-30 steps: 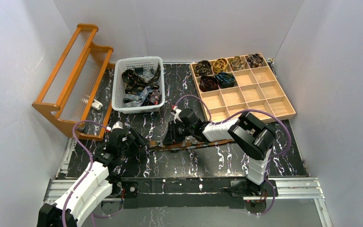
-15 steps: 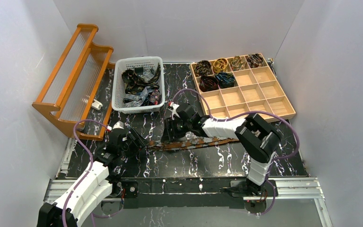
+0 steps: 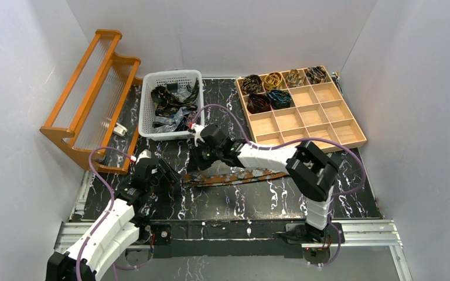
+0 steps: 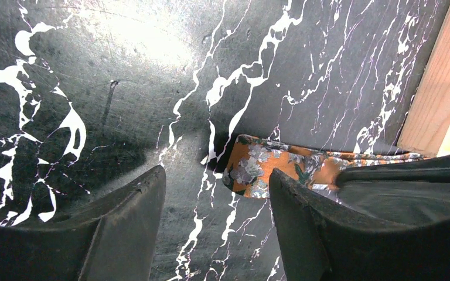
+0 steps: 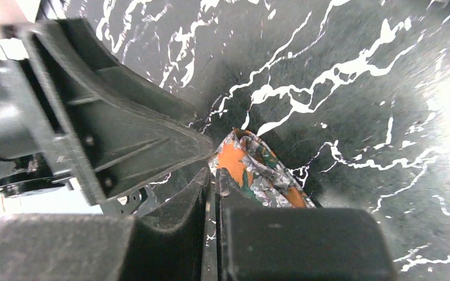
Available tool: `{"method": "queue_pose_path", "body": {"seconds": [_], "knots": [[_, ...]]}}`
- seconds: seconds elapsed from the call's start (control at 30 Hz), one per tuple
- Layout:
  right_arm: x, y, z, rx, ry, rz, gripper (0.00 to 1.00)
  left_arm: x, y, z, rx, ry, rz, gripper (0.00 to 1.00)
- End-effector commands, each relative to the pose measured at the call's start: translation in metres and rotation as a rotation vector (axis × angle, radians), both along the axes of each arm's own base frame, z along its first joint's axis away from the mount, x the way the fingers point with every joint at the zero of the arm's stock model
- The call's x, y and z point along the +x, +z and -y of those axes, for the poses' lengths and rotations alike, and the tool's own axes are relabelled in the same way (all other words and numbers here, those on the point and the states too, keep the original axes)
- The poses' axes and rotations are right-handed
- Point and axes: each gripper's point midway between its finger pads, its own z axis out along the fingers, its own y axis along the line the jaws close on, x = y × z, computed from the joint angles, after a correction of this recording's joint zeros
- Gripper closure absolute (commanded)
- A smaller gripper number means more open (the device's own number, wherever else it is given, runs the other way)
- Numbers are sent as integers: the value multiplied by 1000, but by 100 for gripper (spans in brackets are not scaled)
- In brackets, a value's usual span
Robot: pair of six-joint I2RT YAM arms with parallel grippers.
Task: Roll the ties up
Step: Roll the tie at the center of the board.
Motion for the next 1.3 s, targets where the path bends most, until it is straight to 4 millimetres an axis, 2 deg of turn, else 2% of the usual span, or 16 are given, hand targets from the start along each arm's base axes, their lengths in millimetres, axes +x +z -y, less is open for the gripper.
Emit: {"method": "queue_pose_path", "body": {"seconds": [0.0, 0.13, 0.33, 0.47, 0.57, 0.7, 0.83, 1.07, 1.17, 1.27], "knots": [[-11, -16, -9, -41, 5, -54, 85, 4, 12, -6, 39, 8, 21, 38], [-15, -39, 0, -95, -25, -84, 89, 4, 13, -6, 42, 4, 23, 38], [-15, -70, 13, -176, -39, -88, 89, 3, 12, -5, 39, -6, 24, 38], [-13, -84, 19, -217, -54, -91, 89, 5, 13, 2, 20, -45, 45, 36], [-14, -97, 28, -267, -54, -92, 89, 7, 17, 15, -27, -112, 74, 34], [-15, -101, 32, -279, -47, -98, 89, 7, 13, 26, -47, -185, 71, 33], [-12, -95, 33, -264, -53, -98, 89, 4, -3, 27, -34, -208, 29, 35], [-14, -97, 35, -247, -54, -133, 88, 0, -20, 32, -55, -236, 12, 51], [-13, -97, 39, -247, -62, -145, 88, -5, -31, 32, -60, -241, -9, 54], [-12, -93, 37, -216, -60, -155, 88, -7, -37, 31, -58, -238, -10, 60]]}}
